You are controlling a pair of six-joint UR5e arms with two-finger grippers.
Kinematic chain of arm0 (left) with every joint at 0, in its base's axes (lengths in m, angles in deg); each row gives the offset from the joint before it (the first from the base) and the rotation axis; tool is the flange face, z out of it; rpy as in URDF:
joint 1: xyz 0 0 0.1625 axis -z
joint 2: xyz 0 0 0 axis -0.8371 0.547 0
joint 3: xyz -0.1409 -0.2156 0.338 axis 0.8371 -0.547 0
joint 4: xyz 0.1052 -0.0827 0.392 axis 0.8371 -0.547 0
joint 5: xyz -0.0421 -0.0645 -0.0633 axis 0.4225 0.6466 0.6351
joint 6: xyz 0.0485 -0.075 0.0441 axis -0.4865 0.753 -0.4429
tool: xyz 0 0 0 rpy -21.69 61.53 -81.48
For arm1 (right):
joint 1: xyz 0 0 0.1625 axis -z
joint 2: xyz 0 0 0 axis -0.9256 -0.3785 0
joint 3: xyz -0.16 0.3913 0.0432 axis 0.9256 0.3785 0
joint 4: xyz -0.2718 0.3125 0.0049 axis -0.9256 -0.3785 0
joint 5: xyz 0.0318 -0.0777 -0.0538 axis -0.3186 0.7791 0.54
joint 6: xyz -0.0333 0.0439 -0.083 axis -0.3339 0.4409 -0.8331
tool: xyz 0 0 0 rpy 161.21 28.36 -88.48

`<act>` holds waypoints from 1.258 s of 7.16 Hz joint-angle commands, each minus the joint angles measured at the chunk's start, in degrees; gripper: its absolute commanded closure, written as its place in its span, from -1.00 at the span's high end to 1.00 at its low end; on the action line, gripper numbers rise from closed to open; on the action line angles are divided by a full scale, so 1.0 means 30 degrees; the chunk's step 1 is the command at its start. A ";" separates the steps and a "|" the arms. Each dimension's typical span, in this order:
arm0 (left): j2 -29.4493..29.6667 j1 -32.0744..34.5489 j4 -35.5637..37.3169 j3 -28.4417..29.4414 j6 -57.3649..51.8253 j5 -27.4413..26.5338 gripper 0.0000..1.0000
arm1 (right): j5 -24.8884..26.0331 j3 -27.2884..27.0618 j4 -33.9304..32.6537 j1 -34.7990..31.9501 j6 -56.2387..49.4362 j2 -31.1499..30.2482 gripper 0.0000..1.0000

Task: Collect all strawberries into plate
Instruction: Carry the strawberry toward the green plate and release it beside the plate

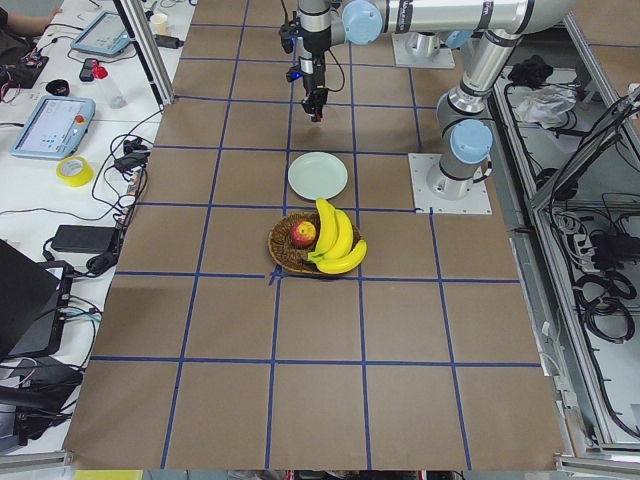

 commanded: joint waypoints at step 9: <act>0.0057 0.0138 0.0198 0.0014 -0.0032 0.0048 1.00 | 0.5920 -0.0854 0.3175 0.2283 -1.3225 -0.2921 1.00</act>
